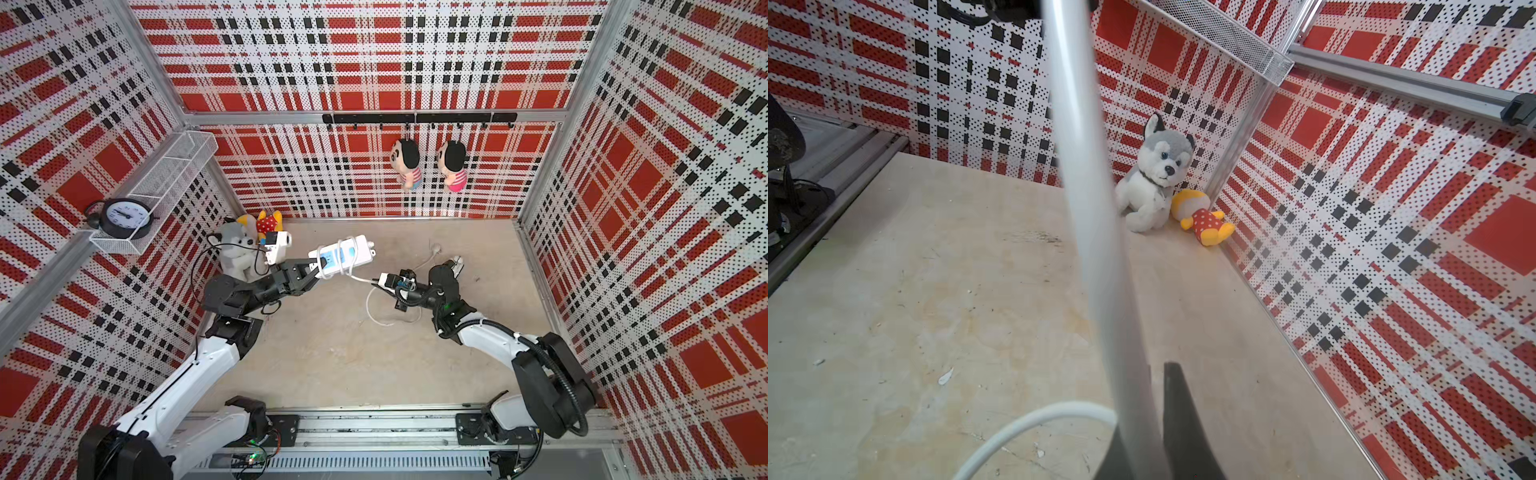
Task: Unwrap the cord wrapped around the power strip
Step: Unwrap the power cord from the power strip.
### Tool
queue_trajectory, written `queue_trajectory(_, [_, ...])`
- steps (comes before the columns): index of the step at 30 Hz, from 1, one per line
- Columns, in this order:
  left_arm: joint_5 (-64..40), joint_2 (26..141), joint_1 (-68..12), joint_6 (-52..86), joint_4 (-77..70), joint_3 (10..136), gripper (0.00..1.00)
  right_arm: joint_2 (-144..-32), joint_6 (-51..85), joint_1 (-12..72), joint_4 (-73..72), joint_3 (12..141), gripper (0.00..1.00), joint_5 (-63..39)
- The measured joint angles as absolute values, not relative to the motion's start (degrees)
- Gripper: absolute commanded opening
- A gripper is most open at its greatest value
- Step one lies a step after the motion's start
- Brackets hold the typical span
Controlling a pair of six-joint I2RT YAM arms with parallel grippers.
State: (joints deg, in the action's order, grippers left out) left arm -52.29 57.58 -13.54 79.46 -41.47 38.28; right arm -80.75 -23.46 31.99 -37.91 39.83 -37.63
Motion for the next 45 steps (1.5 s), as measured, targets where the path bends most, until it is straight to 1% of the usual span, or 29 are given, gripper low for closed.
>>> queue_trajectory(4, [-52.3,57.5,-13.5,79.4,-41.3,38.3,0.00,-81.6,-20.8,32.0,-43.2,39.1,0.00,-36.7])
queue_trajectory(8, [-52.2,56.6,-14.3,79.4,-41.2,37.3,0.00,-84.1,-19.0,32.0,-47.5,40.4,0.00,-32.5])
queue_trajectory(15, [-52.3,53.1,-16.8,79.4,-41.1,32.6,0.00,-89.0,-16.3,30.1,-48.0,53.1,0.00,-24.3])
queue_trajectory(19, [-52.2,51.9,-16.9,79.4,-41.1,30.1,0.00,-88.4,-15.6,28.5,-48.7,57.4,0.00,-21.8])
queue_trajectory(23, [-52.2,52.1,-16.9,79.2,-40.9,29.3,0.00,-83.7,-16.1,27.6,-47.0,57.1,0.00,-20.7])
queue_trajectory(31, [-52.0,55.8,-15.7,78.2,-40.8,29.3,0.00,-63.0,-17.6,27.6,-45.7,47.2,0.00,-20.2])
queue_trajectory(35, [-51.5,58.3,-12.0,77.9,-40.7,29.3,0.00,-52.6,-21.1,27.6,-38.3,41.2,0.00,-20.2])
queue_trajectory(37, [-51.0,59.4,-10.5,77.8,-40.5,29.5,0.00,-49.3,-22.1,27.8,-34.3,37.8,0.00,-20.1])
queue_trajectory(41, [-50.5,61.1,-9.0,77.6,-39.5,33.1,0.00,-47.0,-23.8,29.7,-26.0,30.6,0.00,-16.8])
queue_trajectory(45, [-50.5,61.2,-8.5,77.6,-39.5,38.6,0.00,-51.0,-25.5,33.2,-18.9,26.9,0.00,-11.6])
